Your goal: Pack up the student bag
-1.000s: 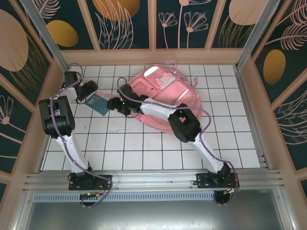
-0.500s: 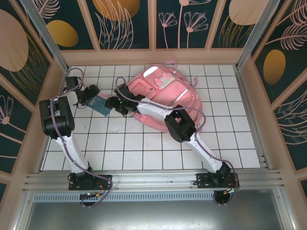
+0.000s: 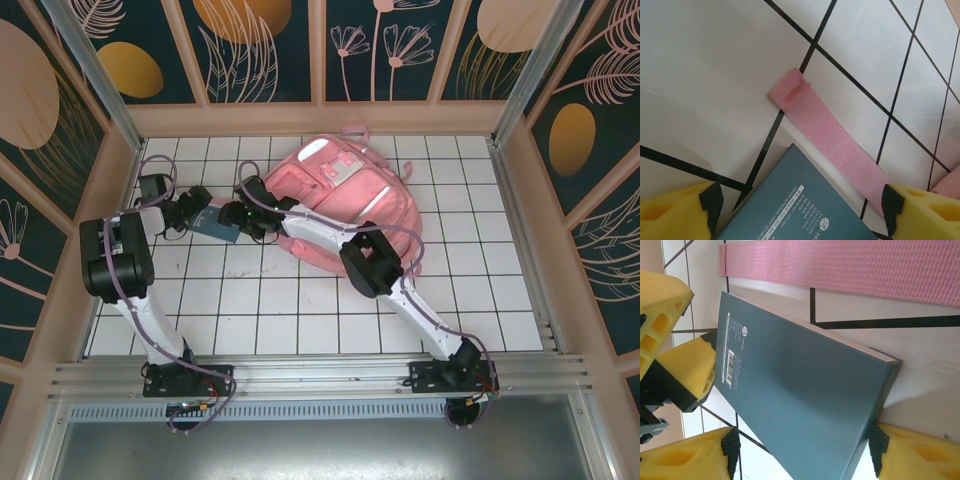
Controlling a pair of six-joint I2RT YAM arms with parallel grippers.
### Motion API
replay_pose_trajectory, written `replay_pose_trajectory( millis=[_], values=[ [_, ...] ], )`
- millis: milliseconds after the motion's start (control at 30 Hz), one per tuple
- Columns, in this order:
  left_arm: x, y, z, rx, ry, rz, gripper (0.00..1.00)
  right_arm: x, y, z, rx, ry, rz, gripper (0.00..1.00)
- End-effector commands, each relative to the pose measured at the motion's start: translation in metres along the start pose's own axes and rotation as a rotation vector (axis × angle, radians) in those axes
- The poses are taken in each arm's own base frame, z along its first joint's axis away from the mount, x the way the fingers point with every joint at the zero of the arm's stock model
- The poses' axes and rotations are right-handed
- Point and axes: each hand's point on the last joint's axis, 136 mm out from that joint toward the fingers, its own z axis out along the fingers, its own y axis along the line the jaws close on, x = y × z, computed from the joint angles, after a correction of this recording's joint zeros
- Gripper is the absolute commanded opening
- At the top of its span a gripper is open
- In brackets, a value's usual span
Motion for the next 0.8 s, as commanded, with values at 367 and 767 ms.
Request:
replay_pose_trajectory(
  millis=[367,767],
  values=[
    [0.079,-0.004,-0.009,0.017,0.177,-0.086,0.84,0.021,0.016,0.016,-0.284,0.191,0.001,0.71],
    [0.088,-0.003,-0.012,0.014,0.186,-0.093,0.85,0.028,0.04,-0.002,-0.389,0.252,0.016,0.7]
  ],
)
